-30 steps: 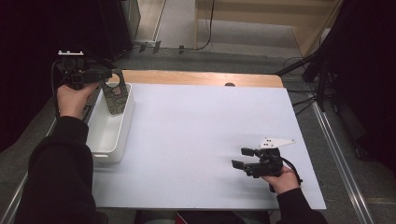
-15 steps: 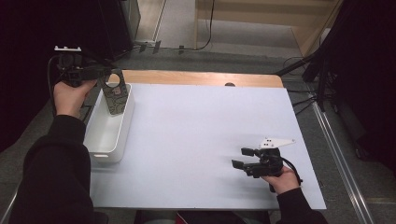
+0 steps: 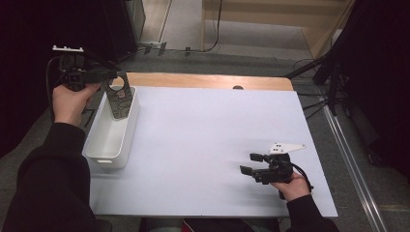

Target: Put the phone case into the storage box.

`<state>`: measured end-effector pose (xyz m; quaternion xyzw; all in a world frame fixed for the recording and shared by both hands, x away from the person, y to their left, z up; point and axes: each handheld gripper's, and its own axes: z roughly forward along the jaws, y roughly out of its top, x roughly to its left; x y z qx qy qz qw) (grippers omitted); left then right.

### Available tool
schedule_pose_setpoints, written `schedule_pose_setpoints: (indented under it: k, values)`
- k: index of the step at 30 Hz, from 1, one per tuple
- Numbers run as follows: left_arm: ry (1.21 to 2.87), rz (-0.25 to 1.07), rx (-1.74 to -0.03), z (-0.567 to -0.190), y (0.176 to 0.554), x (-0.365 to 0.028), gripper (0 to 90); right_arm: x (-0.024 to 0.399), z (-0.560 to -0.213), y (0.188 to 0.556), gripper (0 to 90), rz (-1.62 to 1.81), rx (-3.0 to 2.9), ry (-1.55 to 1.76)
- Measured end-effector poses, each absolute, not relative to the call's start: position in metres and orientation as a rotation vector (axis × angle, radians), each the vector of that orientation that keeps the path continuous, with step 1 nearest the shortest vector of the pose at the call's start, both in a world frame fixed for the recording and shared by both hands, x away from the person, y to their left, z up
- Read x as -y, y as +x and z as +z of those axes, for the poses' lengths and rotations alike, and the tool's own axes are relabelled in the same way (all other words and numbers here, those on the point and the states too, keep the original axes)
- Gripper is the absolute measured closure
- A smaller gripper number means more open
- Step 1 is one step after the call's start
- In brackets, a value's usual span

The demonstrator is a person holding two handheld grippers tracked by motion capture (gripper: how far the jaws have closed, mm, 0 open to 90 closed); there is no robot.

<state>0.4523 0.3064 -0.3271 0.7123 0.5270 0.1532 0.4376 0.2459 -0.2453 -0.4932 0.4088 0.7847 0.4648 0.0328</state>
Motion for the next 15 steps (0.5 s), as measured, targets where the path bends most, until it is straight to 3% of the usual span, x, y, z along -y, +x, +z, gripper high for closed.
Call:
schedule_pose_setpoints:
  k: [15]
  values:
    - [1.835, 0.281, -1.23, -0.319, 0.436, -0.277, 30.6, 0.246, -0.493, 0.245, 26.3, 1.43, -2.415, 1.262]
